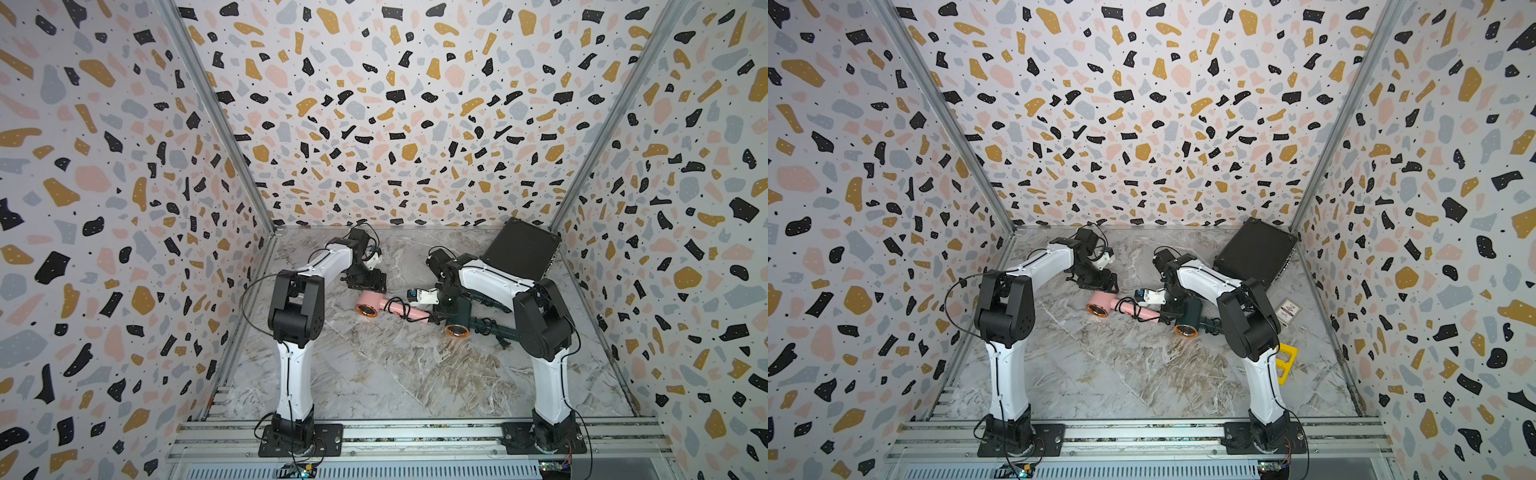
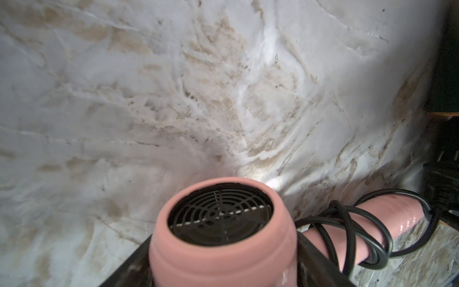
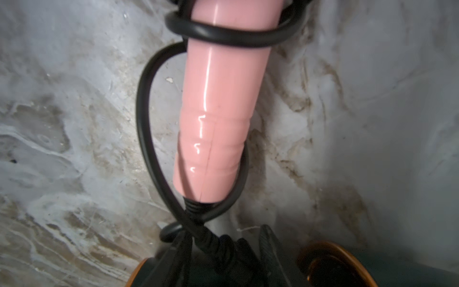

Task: Wrap the cord around the hair dryer
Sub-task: Wrap the power cord around the hair dryer.

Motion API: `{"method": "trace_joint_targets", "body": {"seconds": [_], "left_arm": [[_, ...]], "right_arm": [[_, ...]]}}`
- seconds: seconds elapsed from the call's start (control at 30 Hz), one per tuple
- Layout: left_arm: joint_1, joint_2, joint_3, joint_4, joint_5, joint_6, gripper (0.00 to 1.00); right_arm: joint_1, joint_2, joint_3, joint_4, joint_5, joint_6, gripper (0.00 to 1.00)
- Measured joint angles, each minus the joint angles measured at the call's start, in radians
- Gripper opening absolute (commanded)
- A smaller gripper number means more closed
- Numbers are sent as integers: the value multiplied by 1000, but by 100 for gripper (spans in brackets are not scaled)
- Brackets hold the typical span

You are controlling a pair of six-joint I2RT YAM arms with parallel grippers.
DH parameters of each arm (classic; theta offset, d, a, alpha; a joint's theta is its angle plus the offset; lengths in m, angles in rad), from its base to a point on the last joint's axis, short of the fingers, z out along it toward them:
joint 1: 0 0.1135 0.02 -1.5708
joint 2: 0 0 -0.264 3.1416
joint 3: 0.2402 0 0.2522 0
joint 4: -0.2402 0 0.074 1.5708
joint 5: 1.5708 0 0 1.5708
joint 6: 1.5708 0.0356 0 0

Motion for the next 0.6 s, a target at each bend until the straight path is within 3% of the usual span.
{"method": "trace_joint_targets", "body": {"seconds": [0.3,0.43,0.6], "left_arm": [[-8,29,27,-9,-7,11,77],[-12,34,33,-6,-5,-4,64],[-10,42,41,5,-5,-6,54]], "right_arm": [[2,12,6,-10,-10,5,33],[3,12,6,-20,-16,17,18],[7,10,6,-21,-16,38,16]]}}
